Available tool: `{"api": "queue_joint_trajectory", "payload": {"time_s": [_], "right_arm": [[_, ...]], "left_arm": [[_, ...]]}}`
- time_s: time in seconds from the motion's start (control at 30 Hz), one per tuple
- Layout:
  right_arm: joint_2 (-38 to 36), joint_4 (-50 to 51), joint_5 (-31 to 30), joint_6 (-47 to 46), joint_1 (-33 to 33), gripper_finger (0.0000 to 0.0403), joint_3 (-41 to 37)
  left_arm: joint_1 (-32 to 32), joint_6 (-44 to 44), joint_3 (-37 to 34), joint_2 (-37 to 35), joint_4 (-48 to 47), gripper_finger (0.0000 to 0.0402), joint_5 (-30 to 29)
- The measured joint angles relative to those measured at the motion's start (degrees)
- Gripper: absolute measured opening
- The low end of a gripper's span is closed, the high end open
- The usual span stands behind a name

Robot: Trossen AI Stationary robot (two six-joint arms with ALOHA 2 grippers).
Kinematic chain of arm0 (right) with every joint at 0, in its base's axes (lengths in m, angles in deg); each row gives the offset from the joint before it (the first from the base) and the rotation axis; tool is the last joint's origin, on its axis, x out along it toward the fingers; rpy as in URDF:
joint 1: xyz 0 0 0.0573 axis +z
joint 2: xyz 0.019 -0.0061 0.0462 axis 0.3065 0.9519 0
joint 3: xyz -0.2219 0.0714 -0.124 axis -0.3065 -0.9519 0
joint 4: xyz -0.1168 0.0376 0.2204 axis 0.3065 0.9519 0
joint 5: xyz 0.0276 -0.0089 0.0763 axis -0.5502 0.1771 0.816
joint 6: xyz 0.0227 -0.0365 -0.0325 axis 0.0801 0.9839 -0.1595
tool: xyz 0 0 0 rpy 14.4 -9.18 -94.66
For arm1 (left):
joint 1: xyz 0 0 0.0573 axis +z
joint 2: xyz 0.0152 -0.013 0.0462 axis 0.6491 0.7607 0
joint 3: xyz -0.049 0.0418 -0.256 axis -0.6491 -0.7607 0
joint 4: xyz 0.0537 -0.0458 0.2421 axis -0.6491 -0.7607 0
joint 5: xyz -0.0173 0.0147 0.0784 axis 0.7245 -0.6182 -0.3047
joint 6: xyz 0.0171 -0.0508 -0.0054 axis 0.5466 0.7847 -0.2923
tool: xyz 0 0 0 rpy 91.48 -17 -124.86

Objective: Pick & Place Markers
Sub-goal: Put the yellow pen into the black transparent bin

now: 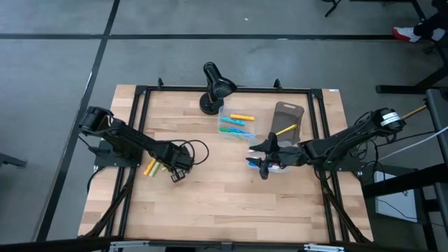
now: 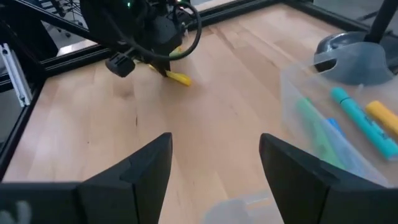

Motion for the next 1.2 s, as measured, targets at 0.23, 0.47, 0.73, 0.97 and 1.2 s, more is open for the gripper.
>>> {"api": "queue_joint_trajectory", "payload": {"time_s": [0.23, 0.47, 0.73, 0.97, 1.2], "right_arm": [[4.0, -6.0, -3.0, 1.0, 1.8, 0.0241, 0.0], [4.1, -7.6, -3.0, 0.7, 2.0, 0.0241, 0.0], [4.1, -10.1, -3.1, 1.6, 1.9, 0.0241, 0.0], [4.4, -12.9, -3.2, 3.6, 1.9, 0.0241, 0.0], [9.0, -22.8, -3.1, 9.9, 1.9, 0.0241, 0.0]], "left_arm": [[0.1, -5.4, -0.3, -2.0, 3.4, 0.0020, -3.4], [0.2, -9.6, -0.2, -6.0, 6.8, 0.0019, -7.0], [0.2, -15.9, -0.1, -10.1, 16.2, 0.0018, -6.8], [0.2, -23.3, 0.0, -11.2, 28.3, 0.0018, -5.8], [0.2, -27.9, 0.0, -11.2, 41.8, 0.0018, -6.0]]}}
